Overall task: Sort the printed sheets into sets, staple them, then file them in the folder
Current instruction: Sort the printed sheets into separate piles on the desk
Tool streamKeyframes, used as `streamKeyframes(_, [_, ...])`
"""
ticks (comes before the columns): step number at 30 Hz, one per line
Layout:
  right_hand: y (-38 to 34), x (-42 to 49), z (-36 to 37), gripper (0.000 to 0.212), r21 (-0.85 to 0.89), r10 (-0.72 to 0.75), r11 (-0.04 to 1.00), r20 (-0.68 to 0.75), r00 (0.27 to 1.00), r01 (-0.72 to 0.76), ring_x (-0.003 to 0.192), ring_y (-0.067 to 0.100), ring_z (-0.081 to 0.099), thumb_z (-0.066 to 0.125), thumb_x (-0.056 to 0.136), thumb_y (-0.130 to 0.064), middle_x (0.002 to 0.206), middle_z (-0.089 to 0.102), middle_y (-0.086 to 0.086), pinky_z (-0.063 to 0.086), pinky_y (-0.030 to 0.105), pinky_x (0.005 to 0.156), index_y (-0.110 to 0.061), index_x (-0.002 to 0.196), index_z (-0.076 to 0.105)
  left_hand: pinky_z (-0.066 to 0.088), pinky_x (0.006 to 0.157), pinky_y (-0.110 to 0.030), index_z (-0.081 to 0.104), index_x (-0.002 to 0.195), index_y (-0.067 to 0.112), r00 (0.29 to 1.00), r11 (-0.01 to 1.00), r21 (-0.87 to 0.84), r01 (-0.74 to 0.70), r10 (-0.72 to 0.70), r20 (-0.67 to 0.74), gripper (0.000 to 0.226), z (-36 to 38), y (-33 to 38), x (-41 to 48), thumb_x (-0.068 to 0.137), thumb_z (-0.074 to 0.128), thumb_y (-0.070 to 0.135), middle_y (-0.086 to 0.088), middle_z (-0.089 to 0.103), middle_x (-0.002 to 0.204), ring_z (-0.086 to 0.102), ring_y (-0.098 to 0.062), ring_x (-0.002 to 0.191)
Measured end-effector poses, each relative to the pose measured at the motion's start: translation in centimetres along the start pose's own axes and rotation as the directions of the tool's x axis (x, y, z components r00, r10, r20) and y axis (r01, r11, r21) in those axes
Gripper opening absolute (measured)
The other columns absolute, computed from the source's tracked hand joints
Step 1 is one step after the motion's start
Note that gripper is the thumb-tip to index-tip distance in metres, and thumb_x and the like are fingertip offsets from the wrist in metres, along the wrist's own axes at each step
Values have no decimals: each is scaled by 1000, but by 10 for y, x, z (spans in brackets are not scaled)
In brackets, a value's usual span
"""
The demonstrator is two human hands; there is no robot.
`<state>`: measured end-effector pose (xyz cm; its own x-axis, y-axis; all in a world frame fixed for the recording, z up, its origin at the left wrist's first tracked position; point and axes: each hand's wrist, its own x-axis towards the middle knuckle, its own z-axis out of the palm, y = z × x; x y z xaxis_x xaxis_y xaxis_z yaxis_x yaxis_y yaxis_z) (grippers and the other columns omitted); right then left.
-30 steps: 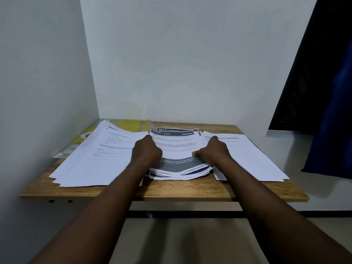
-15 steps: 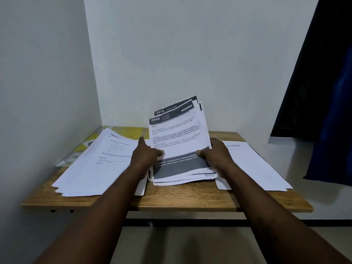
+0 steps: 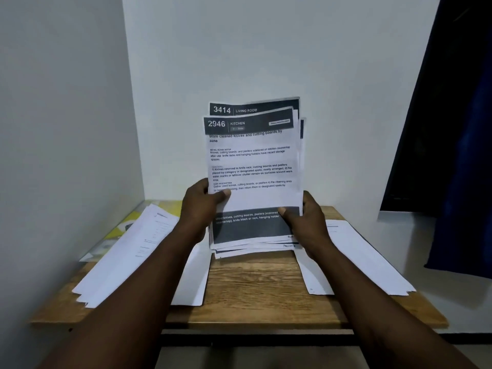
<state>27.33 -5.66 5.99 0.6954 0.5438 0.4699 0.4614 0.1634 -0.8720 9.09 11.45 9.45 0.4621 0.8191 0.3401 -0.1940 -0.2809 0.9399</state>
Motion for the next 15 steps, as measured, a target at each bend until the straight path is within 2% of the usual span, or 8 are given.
streamKeyframes(3, [-1, 5, 3, 40, 50, 27, 998, 18, 999, -27, 105, 12, 72, 78, 93, -15, 116, 75, -9, 62, 36, 88, -30, 127, 63, 61, 94, -46, 78, 111, 22, 1000, 1000, 3, -10, 10, 13, 23, 2, 4, 0, 89, 81, 14, 6, 81, 103, 78, -20, 96])
streamKeyframes(7, [13, -6, 6, 44, 207, 117, 970, 72, 991, -129, 109, 18, 74, 83, 90, -18, 120, 77, -3, 62, 30, 83, -21, 130, 65, 62, 91, -49, 75, 114, 20, 998, 995, -91, 46, -42, 47, 36, -4, -13, -13, 81, 89, 21, 2, 81, 107, 78, -24, 97])
streamKeyframes(10, [25, -15, 9, 40, 279, 171, 942, 78, 982, -186, 105, 24, 76, 83, 90, -15, 116, 79, 3, 63, 31, 77, -16, 127, 69, 62, 94, -48, 76, 115, 20, 991, 993, -71, 91, -83, 107, 34, -1, -29, -24, 83, 87, 26, 1, 81, 105, 79, -21, 95])
streamKeyframes(13, [22, -16, 11, 33, 205, 186, 960, 41, 982, -190, 98, 24, 77, 83, 90, -20, 110, 79, 4, 63, 30, 72, -16, 120, 70, 62, 92, -51, 78, 107, 24, 994, 997, 59, 48, -54, 94, 33, 10, -33, -30, 83, 85, 46, 4, 82, 100, 79, -19, 91])
streamKeyframes(15, [16, -10, 11, 29, 149, 154, 977, 9, 988, -153, 96, 22, 77, 85, 89, -23, 108, 79, 2, 64, 36, 77, -20, 115, 71, 64, 86, -50, 77, 99, 27, 998, 991, 130, -20, 12, 57, 31, 16, -26, -28, 83, 82, 53, 3, 81, 96, 79, -18, 87])
